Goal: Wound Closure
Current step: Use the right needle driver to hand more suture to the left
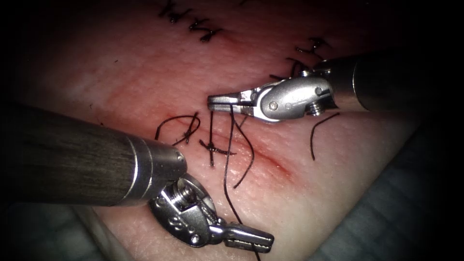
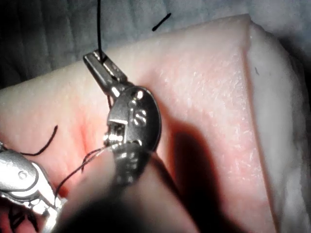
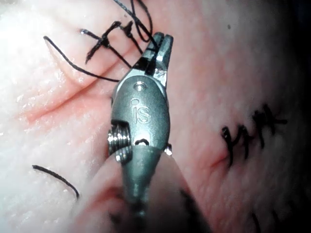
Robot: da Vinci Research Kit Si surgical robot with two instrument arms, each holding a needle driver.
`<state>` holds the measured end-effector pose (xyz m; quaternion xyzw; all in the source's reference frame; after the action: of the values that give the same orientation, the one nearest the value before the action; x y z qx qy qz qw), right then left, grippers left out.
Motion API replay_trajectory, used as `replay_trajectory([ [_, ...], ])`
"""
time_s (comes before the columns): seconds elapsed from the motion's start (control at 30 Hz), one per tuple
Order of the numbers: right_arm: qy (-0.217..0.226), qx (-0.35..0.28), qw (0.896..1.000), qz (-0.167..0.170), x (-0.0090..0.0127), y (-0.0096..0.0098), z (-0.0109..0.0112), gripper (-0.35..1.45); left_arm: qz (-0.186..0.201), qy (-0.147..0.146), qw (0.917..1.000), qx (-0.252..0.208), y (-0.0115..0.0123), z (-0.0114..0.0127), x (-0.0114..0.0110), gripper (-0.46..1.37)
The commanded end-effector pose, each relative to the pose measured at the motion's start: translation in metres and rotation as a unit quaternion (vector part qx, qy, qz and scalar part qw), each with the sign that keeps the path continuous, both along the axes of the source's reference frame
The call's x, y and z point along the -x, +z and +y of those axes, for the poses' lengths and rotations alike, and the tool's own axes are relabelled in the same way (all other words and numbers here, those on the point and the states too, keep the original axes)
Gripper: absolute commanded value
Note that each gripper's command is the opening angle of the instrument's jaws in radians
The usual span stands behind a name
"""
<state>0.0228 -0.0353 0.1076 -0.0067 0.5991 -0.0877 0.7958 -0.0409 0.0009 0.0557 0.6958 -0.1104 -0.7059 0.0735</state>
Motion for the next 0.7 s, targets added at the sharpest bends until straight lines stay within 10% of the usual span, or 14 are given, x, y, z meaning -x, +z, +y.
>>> replay_trajectory([
  [0.03,0.001,-0.004,1.000,0.001,0.0000,-0.0002,-0.0001,-0.35,0.006,0.002,1.0000,-0.001,-0.0001,0.0000,-0.0006,-0.35],
  [0.7,0.003,-0.043,0.999,-0.019,0.0016,-0.0088,-0.0059,-0.35,0.035,-0.031,0.9988,-0.013,-0.0024,-0.0007,-0.0104,-0.35],
])
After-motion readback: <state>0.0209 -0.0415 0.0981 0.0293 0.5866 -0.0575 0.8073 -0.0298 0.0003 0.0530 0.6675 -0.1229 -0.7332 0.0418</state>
